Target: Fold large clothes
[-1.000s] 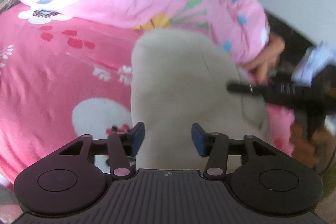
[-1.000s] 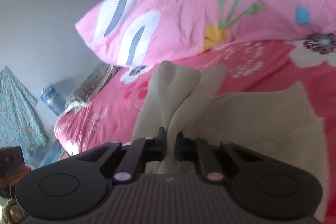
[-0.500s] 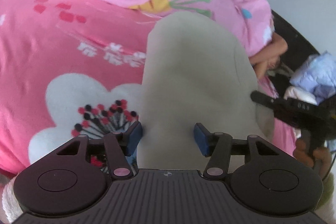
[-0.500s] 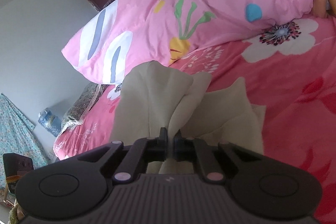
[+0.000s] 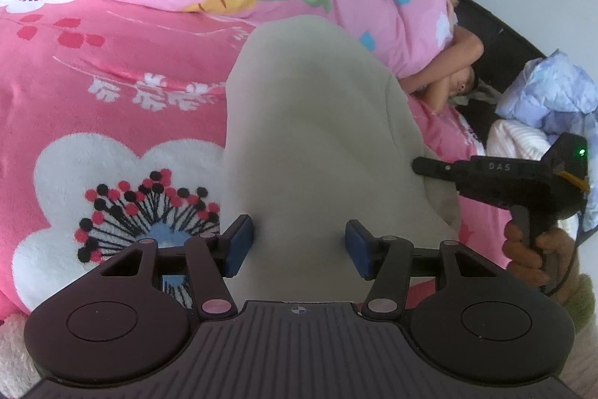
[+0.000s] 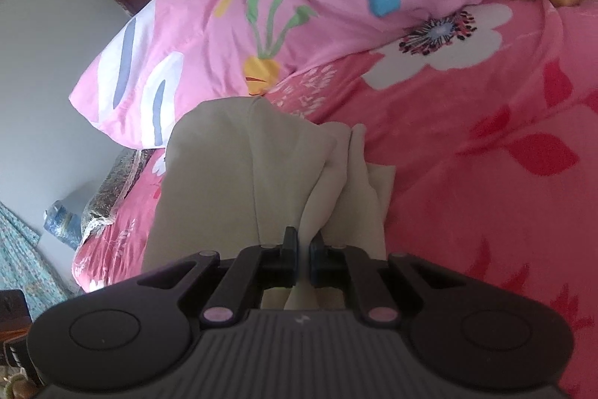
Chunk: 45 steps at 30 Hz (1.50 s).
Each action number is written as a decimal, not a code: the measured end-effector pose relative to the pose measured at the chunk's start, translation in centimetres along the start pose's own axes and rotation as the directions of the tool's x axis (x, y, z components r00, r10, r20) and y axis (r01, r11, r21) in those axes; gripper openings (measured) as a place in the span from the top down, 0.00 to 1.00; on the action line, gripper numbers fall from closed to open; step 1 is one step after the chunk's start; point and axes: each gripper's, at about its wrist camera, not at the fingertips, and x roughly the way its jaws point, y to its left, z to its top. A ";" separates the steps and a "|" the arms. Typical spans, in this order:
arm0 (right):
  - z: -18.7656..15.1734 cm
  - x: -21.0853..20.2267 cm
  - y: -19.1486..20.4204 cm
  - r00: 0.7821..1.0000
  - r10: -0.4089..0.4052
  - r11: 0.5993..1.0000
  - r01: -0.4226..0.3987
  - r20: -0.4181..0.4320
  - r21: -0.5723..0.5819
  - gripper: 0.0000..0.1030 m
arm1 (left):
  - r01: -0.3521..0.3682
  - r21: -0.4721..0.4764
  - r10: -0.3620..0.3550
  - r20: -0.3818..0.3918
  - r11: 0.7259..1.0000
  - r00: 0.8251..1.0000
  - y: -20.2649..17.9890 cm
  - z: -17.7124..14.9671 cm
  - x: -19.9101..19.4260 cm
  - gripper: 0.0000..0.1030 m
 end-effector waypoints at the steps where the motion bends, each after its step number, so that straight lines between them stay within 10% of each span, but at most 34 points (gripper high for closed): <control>1: 0.0 -0.3 0.3 1.000 -0.003 1.000 0.003 -0.001 -0.002 0.00 | -0.001 -0.002 0.001 0.000 1.000 1.000 0.1 0.0 0.0 0.00; 10: -0.5 0.6 1.1 0.984 -0.175 0.982 0.172 -0.043 -0.078 0.00 | 0.006 -0.019 -0.005 0.033 1.000 0.999 0.8 -0.7 -0.7 0.00; 14: 0.6 -2.7 4.9 0.944 -0.300 0.926 0.322 0.134 -0.195 0.00 | -0.004 -0.044 0.008 0.079 0.999 0.997 1.4 -0.9 -1.7 0.00; 19: 2.7 -3.0 12.7 0.962 -0.086 0.912 0.181 0.260 -0.369 0.00 | -0.036 -0.103 0.042 0.047 0.994 0.998 2.7 -0.9 -1.1 0.00; 24: 3.2 3.8 18.0 0.981 0.007 0.847 0.097 0.192 -0.523 0.00 | -0.044 -0.109 0.049 0.044 0.993 0.998 3.1 -1.5 -0.8 0.00; 30: 1.1 17.1 11.0 0.929 -0.370 0.780 0.295 -0.027 -0.552 0.00 | 0.018 -0.127 -0.013 0.041 0.992 0.999 4.3 -2.0 -0.3 0.00; 35: 2.8 13.9 13.2 0.907 -0.421 0.741 0.362 0.029 -0.566 0.00 | 0.042 -0.123 -0.038 0.033 0.991 0.999 4.6 -2.3 -0.1 0.00; 40: 5.0 10.7 17.7 0.964 -0.243 0.799 0.264 0.111 -0.541 0.00 | 0.065 -0.140 -0.060 0.036 0.988 0.998 5.2 -2.7 0.0 0.00; 45: 3.3 18.7 15.7 0.942 -0.335 0.787 0.278 -0.003 -0.551 0.00 | 0.054 -0.129 -0.048 0.052 0.990 0.998 5.1 -2.8 0.1 0.00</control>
